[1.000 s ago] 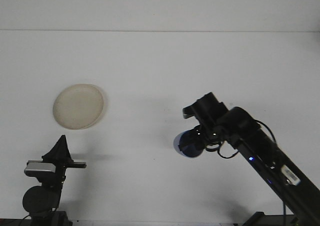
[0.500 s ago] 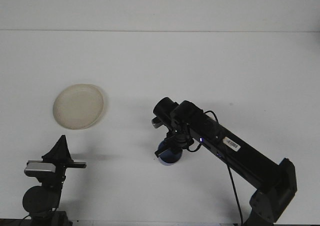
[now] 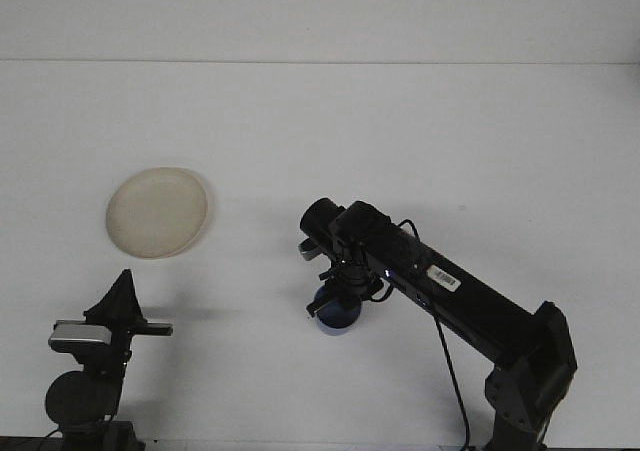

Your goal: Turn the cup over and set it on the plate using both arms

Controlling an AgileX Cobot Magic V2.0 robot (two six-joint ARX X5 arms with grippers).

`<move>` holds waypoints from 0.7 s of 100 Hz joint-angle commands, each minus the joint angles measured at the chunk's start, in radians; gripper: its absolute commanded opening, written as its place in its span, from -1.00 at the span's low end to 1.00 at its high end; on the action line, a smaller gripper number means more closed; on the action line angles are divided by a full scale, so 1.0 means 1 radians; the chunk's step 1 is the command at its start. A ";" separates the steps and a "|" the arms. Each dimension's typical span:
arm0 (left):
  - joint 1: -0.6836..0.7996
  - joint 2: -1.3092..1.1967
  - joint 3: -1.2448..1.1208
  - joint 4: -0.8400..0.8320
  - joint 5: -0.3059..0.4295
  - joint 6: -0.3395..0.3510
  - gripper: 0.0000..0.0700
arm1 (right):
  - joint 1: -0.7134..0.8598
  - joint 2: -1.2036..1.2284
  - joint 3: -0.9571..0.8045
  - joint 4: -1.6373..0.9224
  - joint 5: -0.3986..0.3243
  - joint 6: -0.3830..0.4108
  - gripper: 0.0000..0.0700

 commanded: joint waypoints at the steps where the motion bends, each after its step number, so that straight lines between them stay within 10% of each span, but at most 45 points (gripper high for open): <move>1: -0.001 -0.002 -0.020 0.012 -0.002 -0.002 -0.96 | 0.013 0.028 0.022 -0.002 0.000 -0.010 -0.99; 11: -0.001 -0.002 -0.020 0.012 -0.002 -0.002 -0.96 | 0.013 0.028 0.022 0.000 -0.001 -0.010 -0.80; 30: -0.001 -0.002 -0.020 0.012 -0.002 -0.002 -0.96 | 0.012 0.028 0.026 -0.017 -0.005 -0.010 0.58; 70: -0.001 -0.002 -0.020 0.012 -0.002 -0.002 -0.96 | -0.006 -0.033 0.143 -0.031 -0.034 -0.045 0.61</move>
